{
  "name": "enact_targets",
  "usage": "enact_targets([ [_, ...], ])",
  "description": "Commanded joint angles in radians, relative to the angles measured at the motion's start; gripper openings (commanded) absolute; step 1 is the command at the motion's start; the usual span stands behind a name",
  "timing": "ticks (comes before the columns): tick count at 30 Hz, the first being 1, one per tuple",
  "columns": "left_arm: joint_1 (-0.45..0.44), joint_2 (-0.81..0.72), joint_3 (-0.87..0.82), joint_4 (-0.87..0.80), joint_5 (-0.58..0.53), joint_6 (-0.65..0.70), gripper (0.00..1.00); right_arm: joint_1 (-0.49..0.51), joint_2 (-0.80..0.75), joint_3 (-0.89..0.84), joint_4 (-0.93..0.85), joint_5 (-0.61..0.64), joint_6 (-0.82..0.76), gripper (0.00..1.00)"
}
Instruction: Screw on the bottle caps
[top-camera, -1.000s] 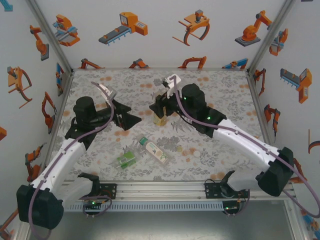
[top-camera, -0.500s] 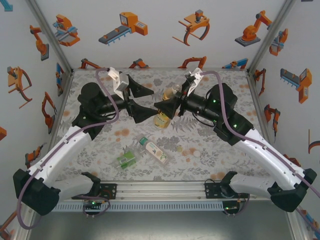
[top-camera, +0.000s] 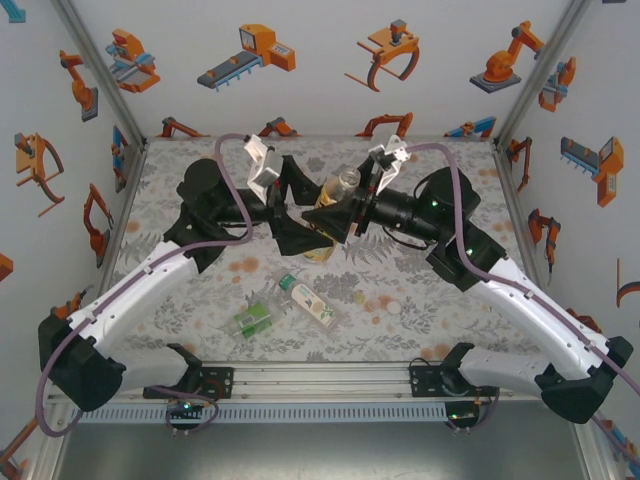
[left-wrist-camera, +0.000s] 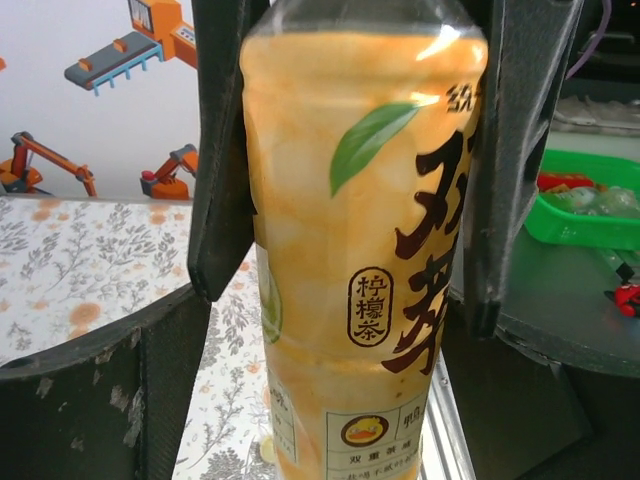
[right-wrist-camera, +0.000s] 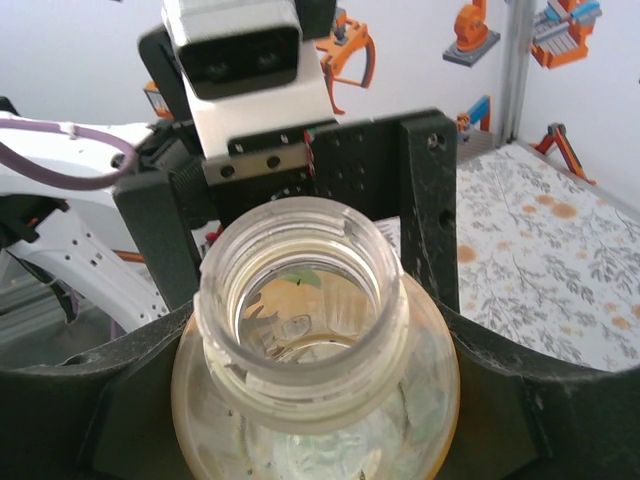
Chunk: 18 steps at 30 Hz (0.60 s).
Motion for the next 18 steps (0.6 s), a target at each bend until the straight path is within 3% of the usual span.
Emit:
enact_targets([
  [1,-0.021,0.008,0.031,0.07,0.027,-0.042,0.82,0.008,-0.007,0.017,0.127,-0.043,0.054,0.23],
  [6,-0.044,0.047,0.049,0.138,0.056,-0.11,0.79,0.009,-0.006,0.018,0.15,-0.048,0.063,0.23],
  [11,-0.058,0.054,0.051,0.139,0.06,-0.109,0.66,0.01,-0.012,0.018,0.145,-0.048,0.063,0.23],
  [18,-0.061,0.052,0.051,0.113,0.073,-0.101,0.56,0.009,-0.024,0.007,0.138,-0.037,0.061,0.23],
])
